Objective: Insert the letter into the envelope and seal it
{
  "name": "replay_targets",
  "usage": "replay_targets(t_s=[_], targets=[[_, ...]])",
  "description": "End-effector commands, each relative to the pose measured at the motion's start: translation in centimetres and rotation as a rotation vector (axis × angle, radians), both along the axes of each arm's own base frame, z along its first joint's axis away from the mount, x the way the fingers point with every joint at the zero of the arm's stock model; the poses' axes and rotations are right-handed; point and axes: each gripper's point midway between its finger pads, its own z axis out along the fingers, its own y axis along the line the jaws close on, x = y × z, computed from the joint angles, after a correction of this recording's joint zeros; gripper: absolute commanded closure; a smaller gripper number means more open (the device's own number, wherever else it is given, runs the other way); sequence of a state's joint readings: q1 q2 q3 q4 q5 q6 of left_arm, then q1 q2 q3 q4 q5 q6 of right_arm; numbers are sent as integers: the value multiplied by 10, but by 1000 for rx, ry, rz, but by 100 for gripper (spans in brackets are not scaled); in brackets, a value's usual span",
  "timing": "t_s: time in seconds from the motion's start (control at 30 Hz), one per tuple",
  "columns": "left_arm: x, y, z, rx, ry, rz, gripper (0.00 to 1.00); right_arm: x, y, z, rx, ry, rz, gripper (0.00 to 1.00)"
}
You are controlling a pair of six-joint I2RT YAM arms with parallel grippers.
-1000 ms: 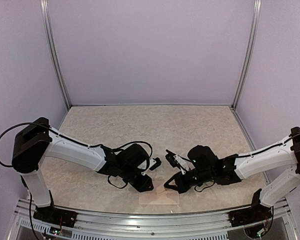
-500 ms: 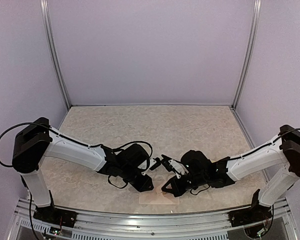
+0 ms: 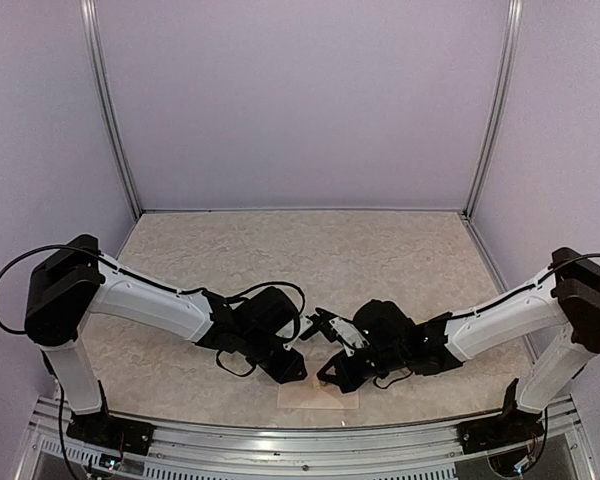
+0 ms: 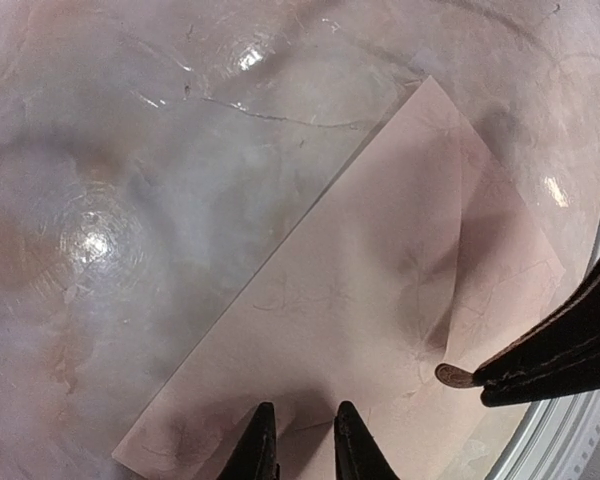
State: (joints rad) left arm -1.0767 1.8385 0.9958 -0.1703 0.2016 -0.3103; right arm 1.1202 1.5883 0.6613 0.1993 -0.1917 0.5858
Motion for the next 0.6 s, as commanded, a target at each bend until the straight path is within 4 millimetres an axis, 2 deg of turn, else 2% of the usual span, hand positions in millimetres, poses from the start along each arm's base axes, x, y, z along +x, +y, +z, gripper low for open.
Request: replay_targets(t_s=[0.0, 0.57], targets=[[3, 10, -12, 62, 4, 14, 81, 0, 3, -5, -31, -22, 9, 100], [4, 9, -11, 66, -1, 11, 81, -8, 7, -24, -91, -11, 34, 100]])
